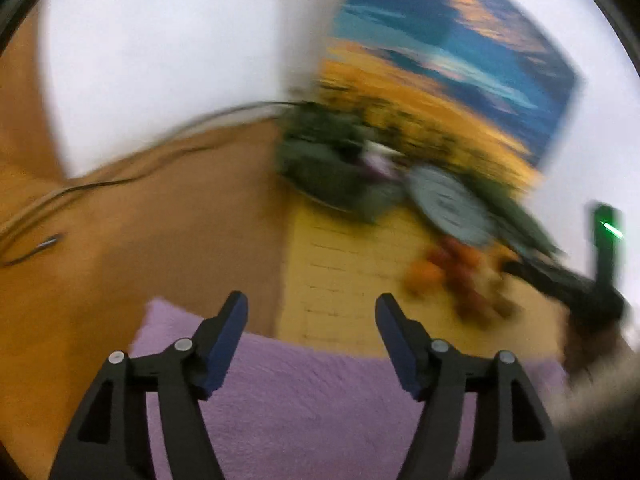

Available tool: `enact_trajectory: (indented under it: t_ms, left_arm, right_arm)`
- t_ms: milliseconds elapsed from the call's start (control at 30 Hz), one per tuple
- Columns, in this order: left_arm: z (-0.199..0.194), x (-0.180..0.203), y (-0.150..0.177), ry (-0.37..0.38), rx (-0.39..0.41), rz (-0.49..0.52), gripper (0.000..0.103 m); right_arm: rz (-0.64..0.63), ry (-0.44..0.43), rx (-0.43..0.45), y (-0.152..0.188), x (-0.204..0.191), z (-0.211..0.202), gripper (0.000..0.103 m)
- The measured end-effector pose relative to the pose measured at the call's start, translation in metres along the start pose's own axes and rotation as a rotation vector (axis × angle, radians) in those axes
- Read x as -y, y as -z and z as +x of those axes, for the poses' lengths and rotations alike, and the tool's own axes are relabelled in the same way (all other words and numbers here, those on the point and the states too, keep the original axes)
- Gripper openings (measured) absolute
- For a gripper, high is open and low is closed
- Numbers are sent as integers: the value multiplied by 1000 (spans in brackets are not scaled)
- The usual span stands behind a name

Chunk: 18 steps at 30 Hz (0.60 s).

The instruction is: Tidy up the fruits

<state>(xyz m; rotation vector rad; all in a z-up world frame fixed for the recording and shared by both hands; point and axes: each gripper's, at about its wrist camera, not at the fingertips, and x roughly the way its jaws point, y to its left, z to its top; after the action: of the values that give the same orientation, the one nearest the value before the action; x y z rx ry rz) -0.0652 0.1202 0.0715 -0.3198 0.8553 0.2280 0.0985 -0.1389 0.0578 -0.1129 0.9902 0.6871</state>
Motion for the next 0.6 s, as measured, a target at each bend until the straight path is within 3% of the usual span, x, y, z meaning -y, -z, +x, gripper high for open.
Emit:
enact_trajectory:
  t_ms: [167,300,400,500,600]
  left_arm:
    - [-6,48,7,-108,65,166,70]
    - [-16,61,21,-139,75,204,70]
    - [-29,52,35,-188,86,185,70]
    - [-58,24,50,-108,111,108,70]
    - [-76,-1,65,-51,88,38,70]
  right_arm:
    - [-61,-32,-50,-7,-12,12,37]
    - [-195,-44,-68,-9,-32,15,37]
    - [-226,-58,-63,-11,-40,14,37]
    - [-235,-78,-44,-10,-45,9,37]
    - [-251,-89,-30,-7,-48,3,37]
